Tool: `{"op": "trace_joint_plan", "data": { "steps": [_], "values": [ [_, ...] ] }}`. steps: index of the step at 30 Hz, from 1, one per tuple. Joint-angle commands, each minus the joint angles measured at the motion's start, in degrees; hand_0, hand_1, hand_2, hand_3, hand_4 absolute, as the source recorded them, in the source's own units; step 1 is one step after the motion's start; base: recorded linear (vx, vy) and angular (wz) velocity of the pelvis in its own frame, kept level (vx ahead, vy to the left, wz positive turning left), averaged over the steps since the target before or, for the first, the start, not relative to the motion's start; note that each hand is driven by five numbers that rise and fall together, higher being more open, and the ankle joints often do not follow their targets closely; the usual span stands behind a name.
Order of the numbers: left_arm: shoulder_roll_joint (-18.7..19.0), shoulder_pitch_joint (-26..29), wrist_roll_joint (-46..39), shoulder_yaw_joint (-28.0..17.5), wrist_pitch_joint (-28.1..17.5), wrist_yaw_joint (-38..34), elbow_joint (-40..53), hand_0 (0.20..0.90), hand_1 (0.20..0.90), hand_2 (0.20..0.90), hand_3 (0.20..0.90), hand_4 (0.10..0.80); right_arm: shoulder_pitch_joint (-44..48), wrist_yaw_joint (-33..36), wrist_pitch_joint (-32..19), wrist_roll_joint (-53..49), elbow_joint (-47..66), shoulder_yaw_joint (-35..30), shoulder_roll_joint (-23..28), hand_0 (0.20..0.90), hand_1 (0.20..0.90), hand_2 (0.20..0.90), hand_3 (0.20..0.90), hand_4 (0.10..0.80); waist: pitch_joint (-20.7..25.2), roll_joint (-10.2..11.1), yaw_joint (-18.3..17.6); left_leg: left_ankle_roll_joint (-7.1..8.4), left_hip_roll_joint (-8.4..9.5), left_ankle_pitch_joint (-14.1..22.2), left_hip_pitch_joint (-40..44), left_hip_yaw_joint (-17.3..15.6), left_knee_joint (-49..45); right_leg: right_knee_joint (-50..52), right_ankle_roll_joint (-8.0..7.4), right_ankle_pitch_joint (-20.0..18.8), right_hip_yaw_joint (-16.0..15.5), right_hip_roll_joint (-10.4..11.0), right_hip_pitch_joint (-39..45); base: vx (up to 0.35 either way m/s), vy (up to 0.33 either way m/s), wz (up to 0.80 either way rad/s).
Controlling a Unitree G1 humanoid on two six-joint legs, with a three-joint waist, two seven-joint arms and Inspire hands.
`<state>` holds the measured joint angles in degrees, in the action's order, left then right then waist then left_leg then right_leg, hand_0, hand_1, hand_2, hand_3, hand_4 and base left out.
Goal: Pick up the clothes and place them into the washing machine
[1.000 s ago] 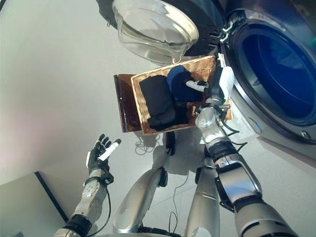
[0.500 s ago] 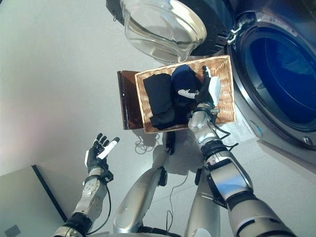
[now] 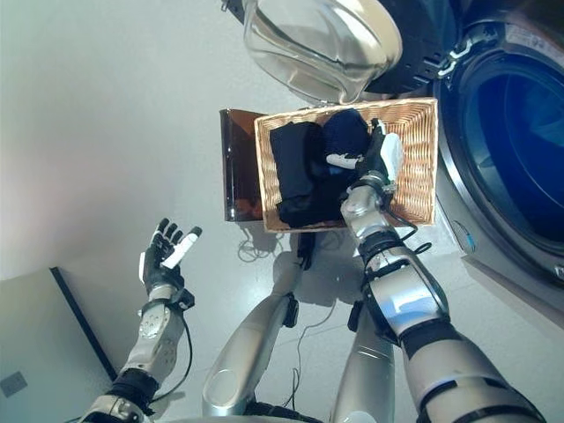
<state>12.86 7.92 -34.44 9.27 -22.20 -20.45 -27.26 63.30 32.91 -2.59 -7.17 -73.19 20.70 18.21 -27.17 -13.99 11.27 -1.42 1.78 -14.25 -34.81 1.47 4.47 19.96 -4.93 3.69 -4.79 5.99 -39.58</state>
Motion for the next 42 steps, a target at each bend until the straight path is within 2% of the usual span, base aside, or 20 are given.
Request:
{"op": "trace_joint_plan", "data": {
  "steps": [1,7,20,29,37,42],
  "values": [
    [5.00,2.24,-0.01,-2.96,-5.30,-1.53,5.04,0.900,0.900,0.900,0.900,0.800,7.24,-0.22,-1.38,0.74,-0.08,1.68,1.63,0.900,0.900,0.900,0.900,0.800,-1.92,-1.89,2.31,5.99,1.32,3.53,1.27,-4.90,0.53,-2.98,0.15,-2.71,2.96,-0.33,-0.85,0.000,0.009,0.07],
    [5.16,2.90,-0.52,-4.04,-5.41,-1.66,8.07,0.900,0.900,0.900,0.900,0.800,10.58,-2.31,0.46,1.94,-3.65,3.27,4.75,0.900,0.900,0.900,0.900,0.800,-2.63,-2.08,3.23,5.79,1.70,3.10,-0.72,-3.96,0.53,-1.37,0.06,-2.17,2.57,0.01,-3.13,-0.007,0.008,0.05],
    [4.40,4.06,-1.25,-4.15,-4.93,-1.23,10.35,0.900,0.900,0.900,0.900,0.800,12.65,-5.83,1.68,2.48,-6.46,4.73,7.04,0.900,0.900,0.900,0.900,0.800,-2.63,-2.17,4.79,5.52,2.72,2.48,-3.29,-1.64,0.53,1.09,0.01,-0.27,1.27,1.17,-5.58,0.002,0.006,0.04],
    [3.45,4.90,-1.61,-3.77,-4.48,-1.78,7.75,0.900,0.900,0.900,0.900,0.800,11.81,-6.03,0.82,2.41,-5.05,4.75,0.80,0.900,0.900,0.900,0.900,0.800,-2.63,-0.72,4.88,5.26,2.61,2.61,-2.29,-1.49,0.53,-0.40,0.18,-1.02,0.69,0.79,-3.77,0.007,0.006,0.05],
    [3.08,4.97,-2.02,-3.52,-4.23,-2.09,6.30,0.900,0.900,0.900,0.900,0.800,9.99,-5.90,0.65,2.94,-4.13,4.80,-5.10,0.900,0.900,0.900,0.900,0.800,-2.62,0.87,4.25,5.05,2.55,3.37,2.28,-1.39,0.53,-1.37,0.23,-0.81,0.40,0.71,1.29,0.005,-0.002,0.01],
    [3.02,4.71,-2.52,-3.00,-4.04,-1.84,5.28,0.900,0.900,0.900,0.900,0.800,8.17,-5.79,0.63,3.25,-4.13,4.32,-7.01,0.900,0.900,0.900,0.900,0.800,-1.39,1.92,4.52,4.76,2.36,3.91,4.20,-1.16,0.53,-2.90,0.17,-1.22,-0.16,0.63,3.95,0.041,-0.010,0.05]
  ]
}}
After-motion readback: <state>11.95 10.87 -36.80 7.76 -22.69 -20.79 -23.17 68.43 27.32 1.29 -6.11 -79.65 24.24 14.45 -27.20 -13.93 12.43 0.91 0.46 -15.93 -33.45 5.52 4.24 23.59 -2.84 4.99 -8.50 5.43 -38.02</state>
